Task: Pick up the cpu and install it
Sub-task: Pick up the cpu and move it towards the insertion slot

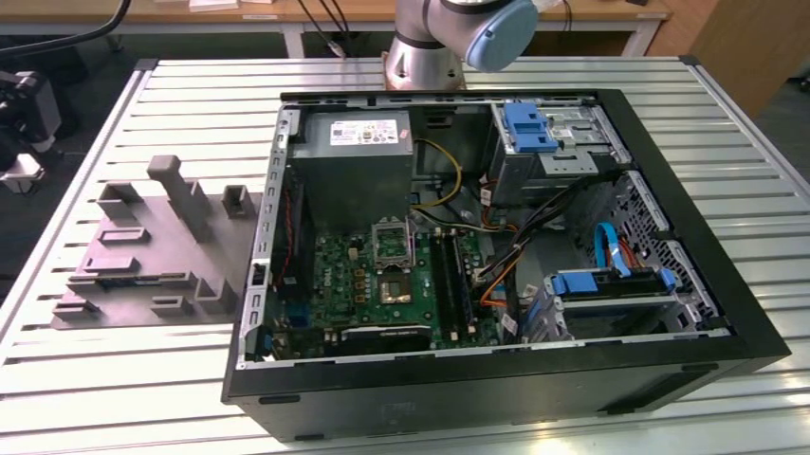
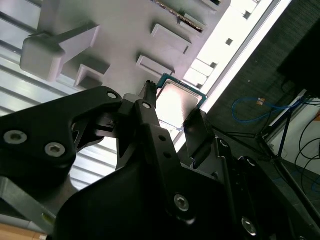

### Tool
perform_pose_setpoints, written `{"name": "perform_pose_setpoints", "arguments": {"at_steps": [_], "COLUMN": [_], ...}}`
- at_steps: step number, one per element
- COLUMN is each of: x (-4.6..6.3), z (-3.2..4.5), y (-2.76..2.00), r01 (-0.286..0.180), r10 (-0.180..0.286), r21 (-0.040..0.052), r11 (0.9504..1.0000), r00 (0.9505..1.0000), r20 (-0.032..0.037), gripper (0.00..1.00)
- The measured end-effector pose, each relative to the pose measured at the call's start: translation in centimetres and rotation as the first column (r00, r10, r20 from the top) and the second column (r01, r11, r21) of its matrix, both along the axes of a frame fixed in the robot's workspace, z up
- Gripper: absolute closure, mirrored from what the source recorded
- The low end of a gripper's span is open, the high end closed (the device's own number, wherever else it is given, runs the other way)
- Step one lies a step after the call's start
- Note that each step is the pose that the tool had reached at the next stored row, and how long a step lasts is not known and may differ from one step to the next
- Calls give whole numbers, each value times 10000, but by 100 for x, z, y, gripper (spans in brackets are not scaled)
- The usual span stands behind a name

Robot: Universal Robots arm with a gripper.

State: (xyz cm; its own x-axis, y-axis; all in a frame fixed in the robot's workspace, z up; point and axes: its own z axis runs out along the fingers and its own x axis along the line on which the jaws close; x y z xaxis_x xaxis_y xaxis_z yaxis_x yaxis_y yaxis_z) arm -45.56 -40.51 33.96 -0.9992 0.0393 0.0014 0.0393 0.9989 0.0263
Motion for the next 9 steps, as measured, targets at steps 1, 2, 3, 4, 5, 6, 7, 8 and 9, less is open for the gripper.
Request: {"name": "perform_pose_setpoints", "arguments": {"at_steps": [1,2,3,4,5,6,7,8,9], "x": [0,0,0,0,0,0,0,0,0], "z": [6,13,19,25,32,38,44,51,57], "y": [0,0,0,0,0,0,0,0,0], "r01": [1,0,1,0,0,0,0,0,0], "r10": [-1,0,-1,0,0,0,0,0,0], "r21": [0,-1,-1,0,-1,0,0,0,-1], "r11": [10000,10000,10000,10000,10000,10000,10000,10000,10000], "r00": [10000,10000,10000,10000,10000,10000,10000,10000,10000], "r20": [0,-1,0,0,-1,0,1,0,0], "gripper": [53,53,53,53,53,53,53,53,53]}}
